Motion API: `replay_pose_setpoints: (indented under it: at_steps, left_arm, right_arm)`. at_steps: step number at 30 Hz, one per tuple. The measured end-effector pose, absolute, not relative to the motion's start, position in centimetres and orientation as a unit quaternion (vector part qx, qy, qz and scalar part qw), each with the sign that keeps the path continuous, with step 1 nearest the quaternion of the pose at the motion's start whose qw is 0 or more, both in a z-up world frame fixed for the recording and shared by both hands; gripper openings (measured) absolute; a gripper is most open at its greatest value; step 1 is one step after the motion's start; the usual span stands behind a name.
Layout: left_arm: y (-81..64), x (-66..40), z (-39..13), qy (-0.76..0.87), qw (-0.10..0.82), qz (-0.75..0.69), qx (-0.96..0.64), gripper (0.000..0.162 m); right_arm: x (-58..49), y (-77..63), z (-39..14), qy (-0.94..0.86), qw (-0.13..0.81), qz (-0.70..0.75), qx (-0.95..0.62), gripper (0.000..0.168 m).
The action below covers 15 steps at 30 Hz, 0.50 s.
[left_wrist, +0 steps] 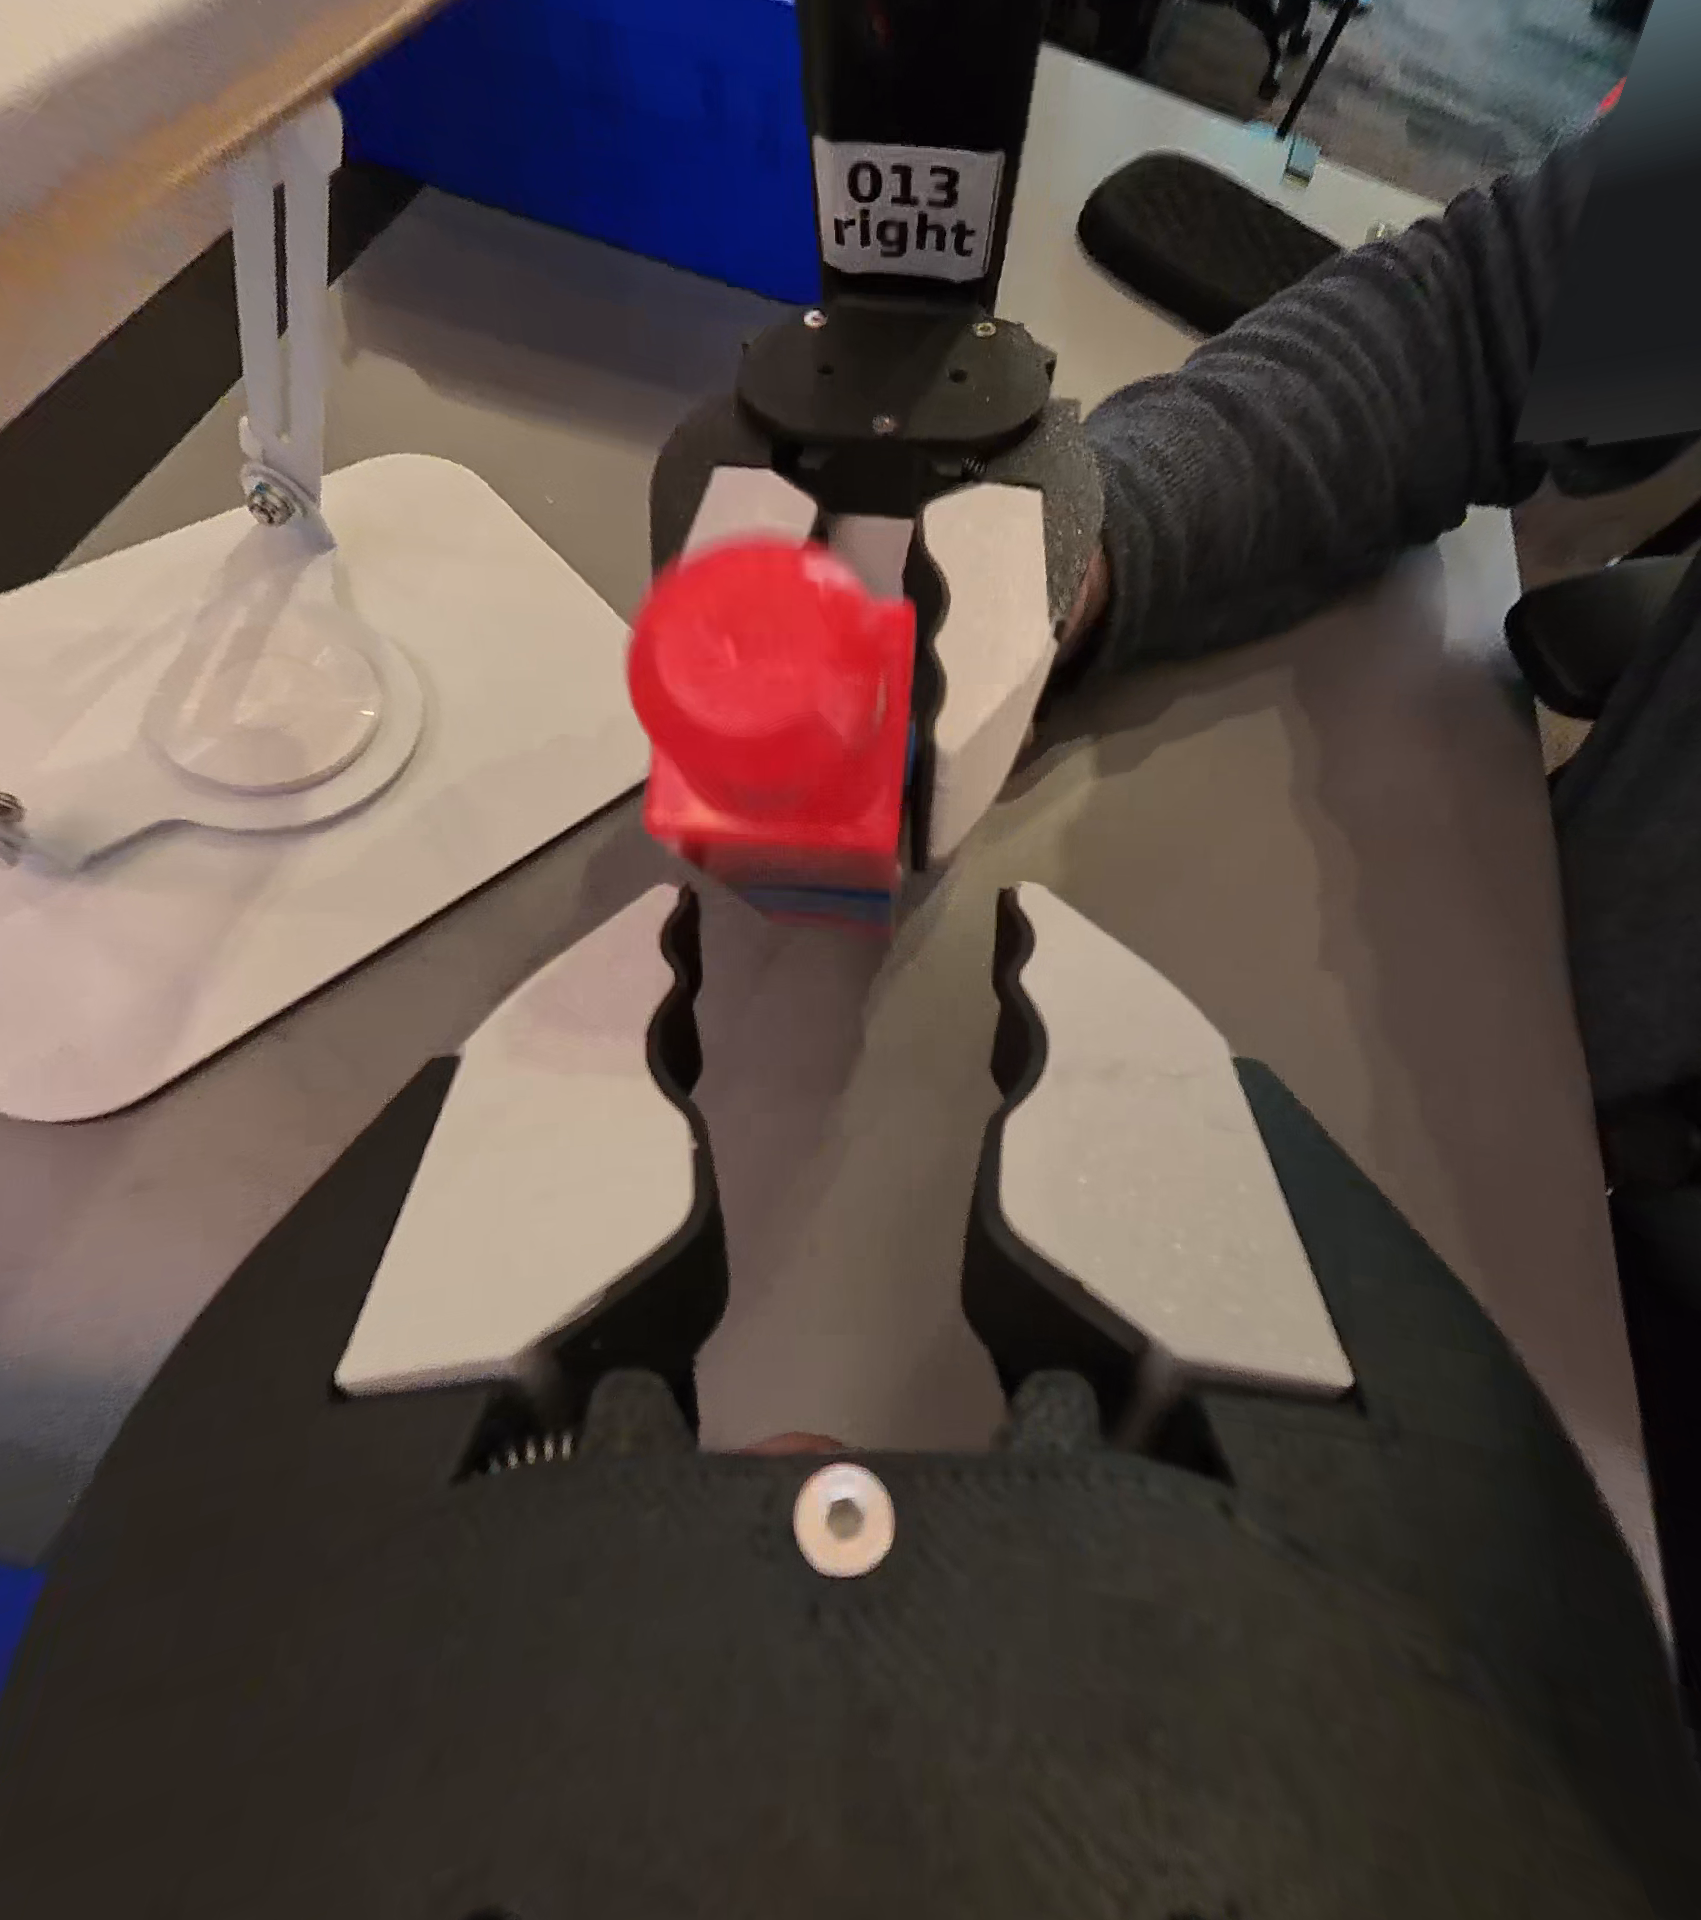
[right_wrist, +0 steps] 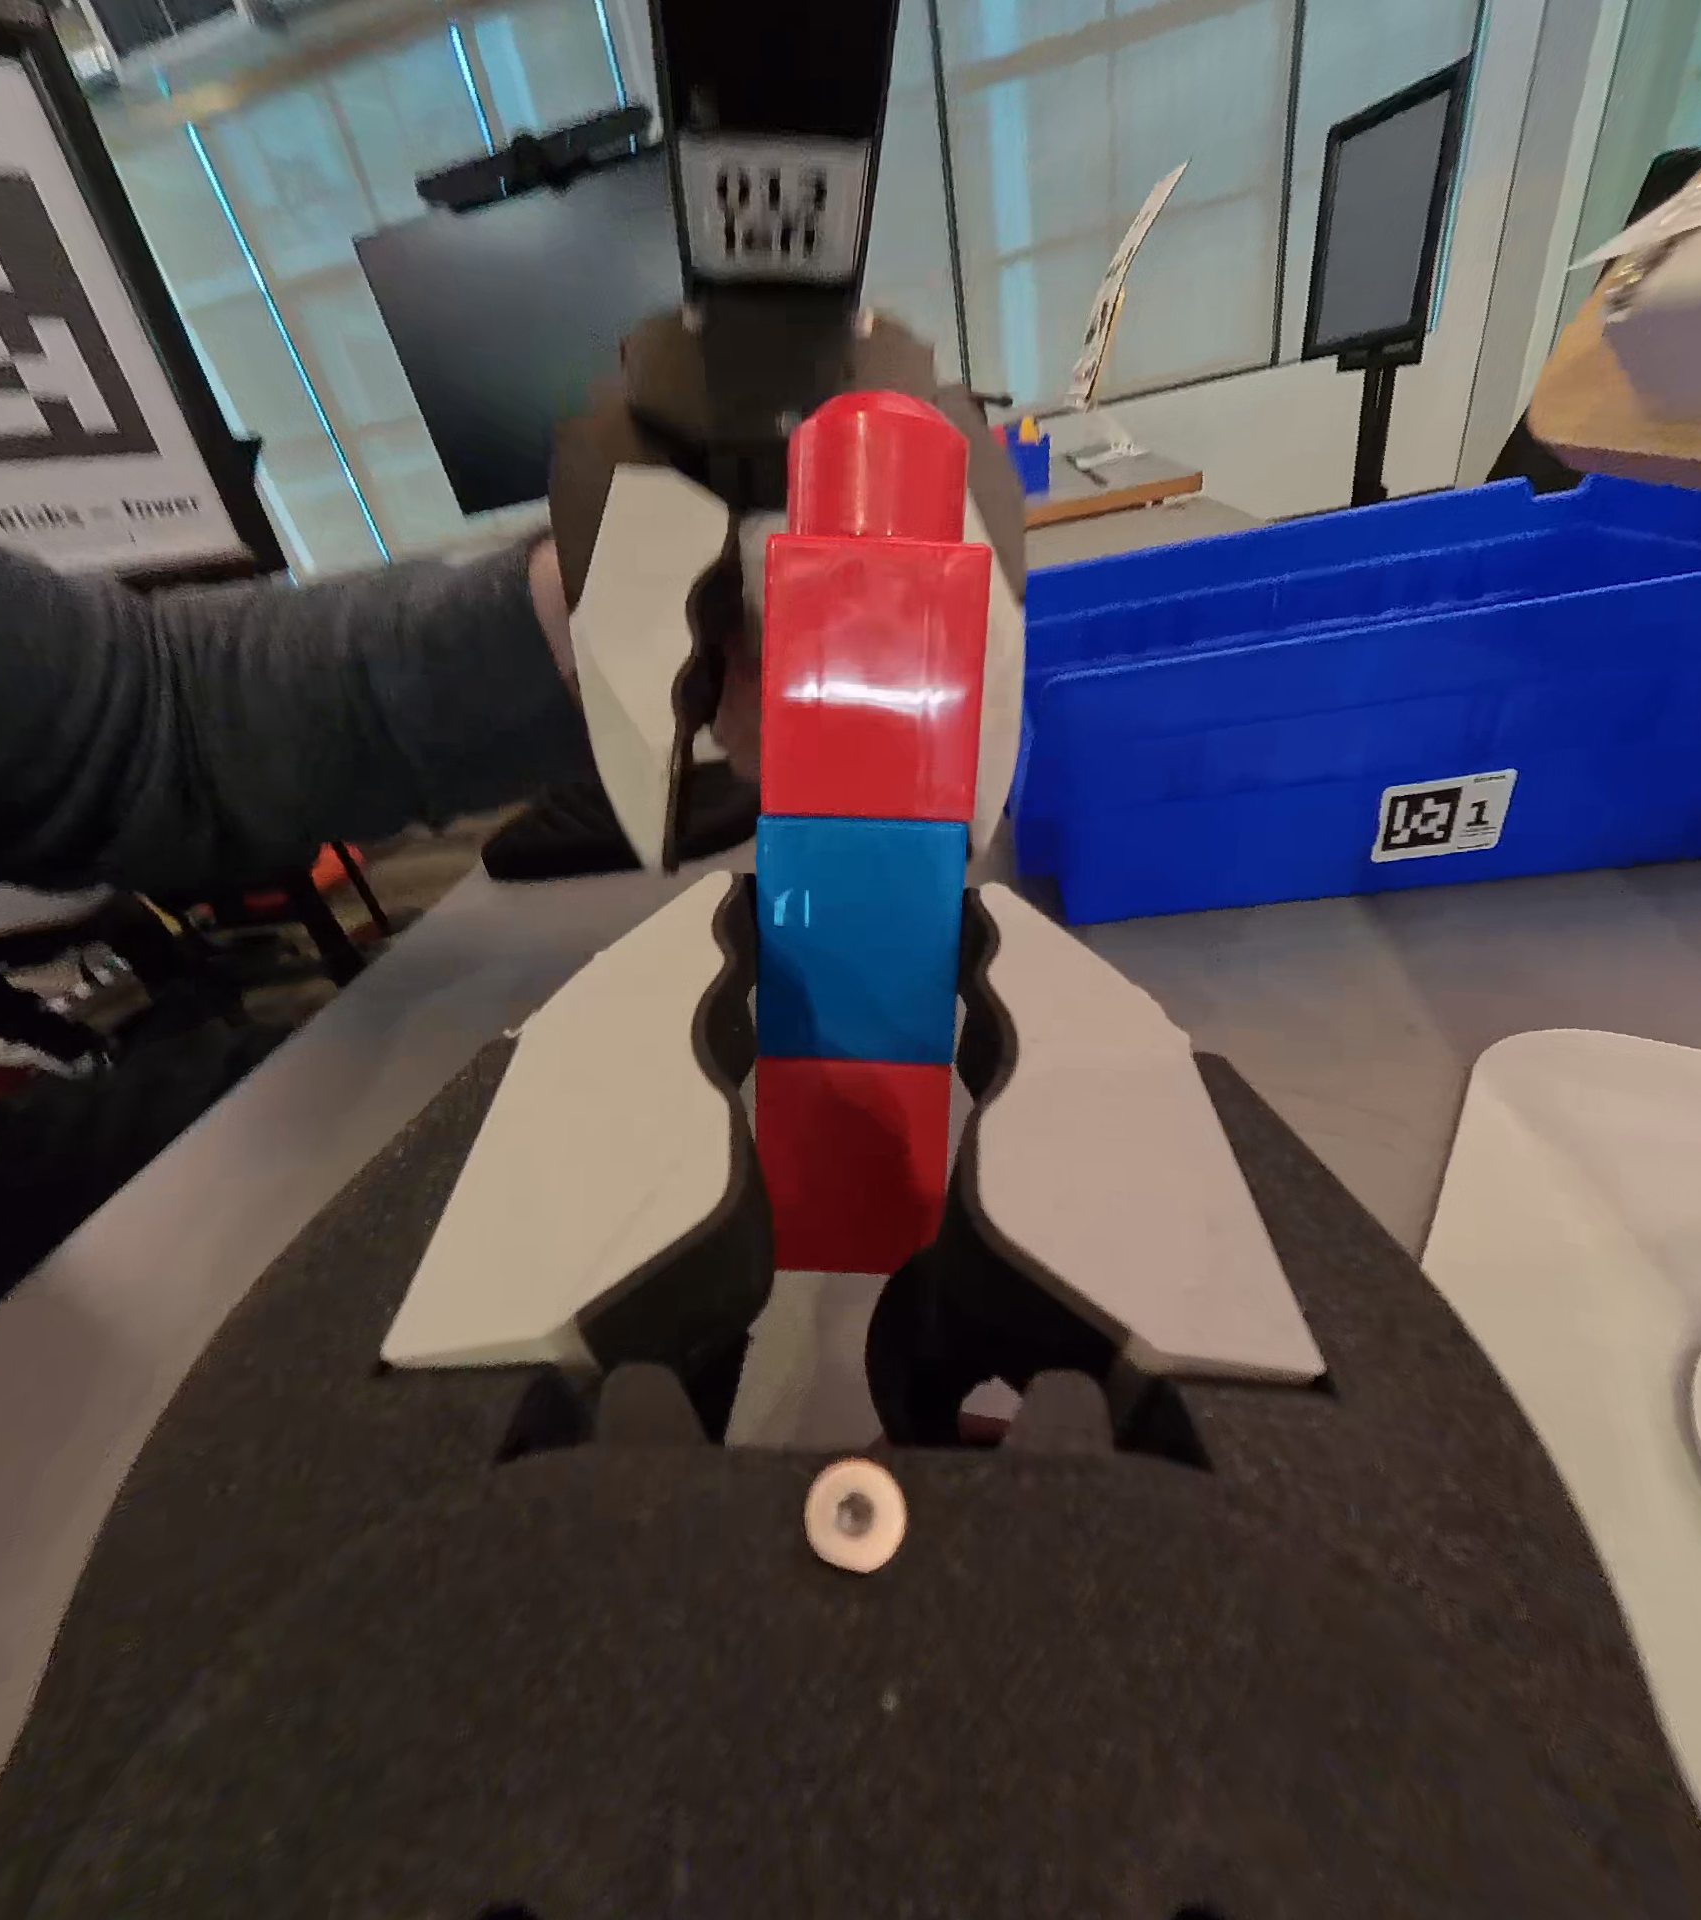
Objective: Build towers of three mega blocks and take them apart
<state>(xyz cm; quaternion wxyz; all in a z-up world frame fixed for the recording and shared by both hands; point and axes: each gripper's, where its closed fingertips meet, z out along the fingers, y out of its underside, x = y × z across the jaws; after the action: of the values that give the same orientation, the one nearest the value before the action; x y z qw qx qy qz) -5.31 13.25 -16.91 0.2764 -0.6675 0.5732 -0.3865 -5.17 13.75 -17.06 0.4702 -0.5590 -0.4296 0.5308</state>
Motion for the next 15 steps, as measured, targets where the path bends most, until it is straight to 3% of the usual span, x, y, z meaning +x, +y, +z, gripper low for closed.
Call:
replay_pose_setpoints:
  at_steps: [7, 9, 11, 15]
  left_arm:
    - [12.7, -2.5, -19.4, 0.519, 0.275, -0.418, -0.693, 0.064]
    - [12.8, -1.7, -19.4, 0.505, 0.28, -0.433, -0.692, 0.06]
    - [13.1, -1.5, -19.4, 0.498, 0.289, -0.431, -0.694, 0.038]
    - [12.9, -1.9, -19.9, 0.512, 0.274, -0.416, -0.7, 0.037]
  right_arm:
    - [-4.5, 14.4, -15.7, -0.372, 0.469, 0.586, -0.546, 0.036]
    - [-4.6, 14.2, -15.8, -0.375, 0.468, 0.586, -0.545, 0.036]
    - [-4.7, 14.0, -15.6, -0.377, 0.468, 0.589, -0.54, 0.036]
    - [-4.9, 13.8, -16.1, -0.398, 0.46, 0.574, -0.548, 0.036]
